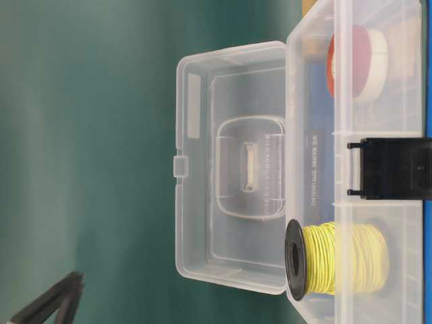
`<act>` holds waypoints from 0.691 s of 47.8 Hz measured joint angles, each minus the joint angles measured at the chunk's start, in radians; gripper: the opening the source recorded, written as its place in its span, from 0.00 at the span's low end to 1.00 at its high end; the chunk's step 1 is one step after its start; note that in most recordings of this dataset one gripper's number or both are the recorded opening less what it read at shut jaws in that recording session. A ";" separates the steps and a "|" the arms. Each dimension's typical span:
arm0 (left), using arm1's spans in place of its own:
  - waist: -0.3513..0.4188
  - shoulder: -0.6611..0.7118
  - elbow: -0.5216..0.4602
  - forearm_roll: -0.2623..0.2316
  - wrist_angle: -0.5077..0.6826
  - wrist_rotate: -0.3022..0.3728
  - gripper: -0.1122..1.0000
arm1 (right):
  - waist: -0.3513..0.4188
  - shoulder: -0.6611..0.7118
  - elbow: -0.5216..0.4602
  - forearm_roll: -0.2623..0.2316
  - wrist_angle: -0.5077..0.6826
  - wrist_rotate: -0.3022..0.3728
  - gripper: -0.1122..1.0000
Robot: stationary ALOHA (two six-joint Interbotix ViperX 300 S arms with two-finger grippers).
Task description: Close the tool box with the left arm.
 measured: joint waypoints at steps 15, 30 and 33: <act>0.124 0.247 -0.201 0.020 0.078 0.028 0.91 | 0.002 0.035 0.000 0.000 0.014 0.002 0.10; 0.133 0.459 -0.305 0.005 0.087 0.156 0.92 | 0.002 0.044 0.000 0.000 0.021 0.002 0.10; 0.138 0.486 -0.308 0.005 0.087 0.158 0.92 | 0.002 0.044 0.000 0.000 0.026 0.002 0.10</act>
